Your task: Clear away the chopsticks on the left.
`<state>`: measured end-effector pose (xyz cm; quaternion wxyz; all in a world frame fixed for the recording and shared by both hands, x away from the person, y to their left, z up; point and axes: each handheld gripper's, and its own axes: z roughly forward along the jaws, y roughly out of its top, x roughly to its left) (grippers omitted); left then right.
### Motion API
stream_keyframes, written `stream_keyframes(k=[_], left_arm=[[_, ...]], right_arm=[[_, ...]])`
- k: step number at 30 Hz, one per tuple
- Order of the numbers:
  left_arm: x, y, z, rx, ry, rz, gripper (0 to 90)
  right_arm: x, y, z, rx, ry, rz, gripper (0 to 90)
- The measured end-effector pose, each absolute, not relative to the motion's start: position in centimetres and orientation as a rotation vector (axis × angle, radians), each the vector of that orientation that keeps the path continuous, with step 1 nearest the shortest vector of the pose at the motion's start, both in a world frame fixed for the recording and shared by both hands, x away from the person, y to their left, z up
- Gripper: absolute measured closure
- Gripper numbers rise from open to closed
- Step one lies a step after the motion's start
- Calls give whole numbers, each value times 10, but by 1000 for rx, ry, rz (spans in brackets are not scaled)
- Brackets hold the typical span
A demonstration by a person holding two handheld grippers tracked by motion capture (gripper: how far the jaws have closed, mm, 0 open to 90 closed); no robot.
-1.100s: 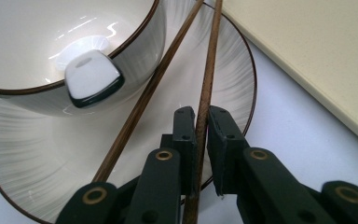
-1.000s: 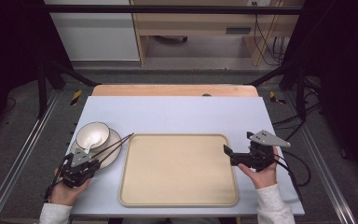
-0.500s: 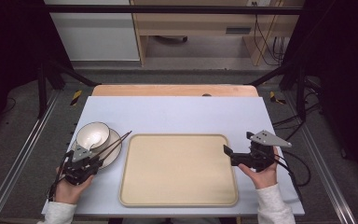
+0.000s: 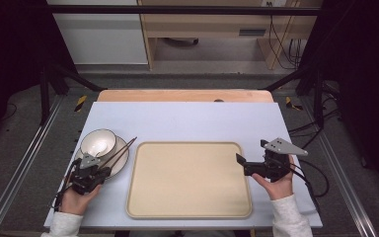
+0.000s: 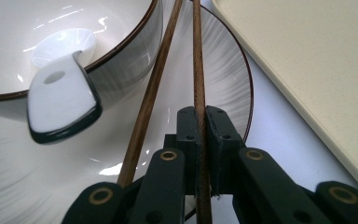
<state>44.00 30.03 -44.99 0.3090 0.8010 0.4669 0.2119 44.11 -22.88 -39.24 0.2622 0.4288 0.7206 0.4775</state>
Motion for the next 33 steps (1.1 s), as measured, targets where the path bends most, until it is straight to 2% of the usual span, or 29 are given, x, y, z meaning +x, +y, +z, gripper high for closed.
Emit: stream_keyframes(k=[15, 33], left_arm=[[425, 291, -435, 2002, 1256, 596, 843], [404, 258, -428, 1819, 1355, 659, 844]], right_arm=[[440, -230, -390, 1168, 1936, 1301, 20], [437, -232, -388, 1173, 1914, 1316, 18]])
